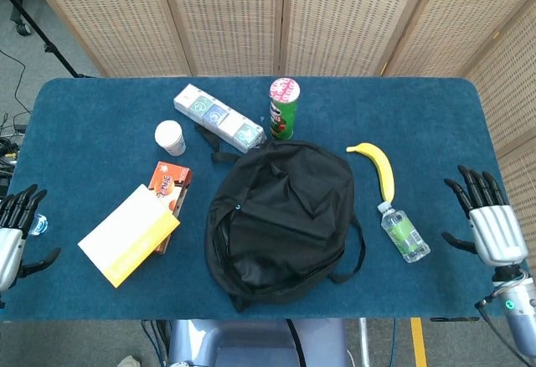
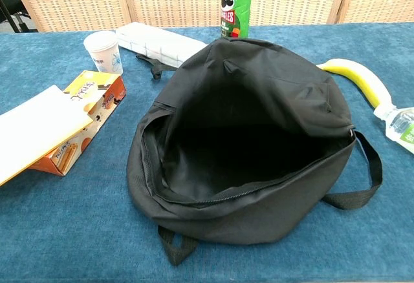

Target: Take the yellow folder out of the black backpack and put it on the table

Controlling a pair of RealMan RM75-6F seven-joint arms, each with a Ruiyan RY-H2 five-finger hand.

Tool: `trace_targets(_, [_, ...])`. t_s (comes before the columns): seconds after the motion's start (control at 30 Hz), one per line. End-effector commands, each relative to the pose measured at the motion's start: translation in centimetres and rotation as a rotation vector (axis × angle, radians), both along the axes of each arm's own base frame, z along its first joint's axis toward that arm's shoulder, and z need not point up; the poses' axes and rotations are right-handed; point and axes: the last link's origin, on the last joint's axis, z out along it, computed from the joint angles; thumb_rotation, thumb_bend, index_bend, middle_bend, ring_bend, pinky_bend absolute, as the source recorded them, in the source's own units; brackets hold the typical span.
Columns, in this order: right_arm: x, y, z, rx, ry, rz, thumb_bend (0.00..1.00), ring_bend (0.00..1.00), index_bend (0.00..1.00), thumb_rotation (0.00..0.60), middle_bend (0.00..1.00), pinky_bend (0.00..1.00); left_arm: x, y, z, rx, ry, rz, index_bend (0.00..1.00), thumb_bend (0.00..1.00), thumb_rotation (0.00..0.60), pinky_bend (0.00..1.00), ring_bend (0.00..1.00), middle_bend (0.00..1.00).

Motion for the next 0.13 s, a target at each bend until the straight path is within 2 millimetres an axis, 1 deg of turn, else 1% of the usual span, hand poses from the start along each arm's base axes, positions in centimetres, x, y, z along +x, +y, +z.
trace_targets(0.03, [0.47,2.88,-0.79,-0.049,-0.088,-0.019,0.0,0.0,0.15,0.6,0.0,0.01,-0.16,-0.35,0.24,0.007,0.006,0.005,0.0,0.21,0.6,0.0,0.0,0.0])
trace_targets(0.13, [0.75,3.74,-1.22,-0.055,-0.094,-0.019,0.0,0.0,0.15,0.6,0.0,0.01,-0.19,-0.52,0.34,0.007,0.006,-0.003,0.0,0.21,0.6,0.0,0.0,0.0])
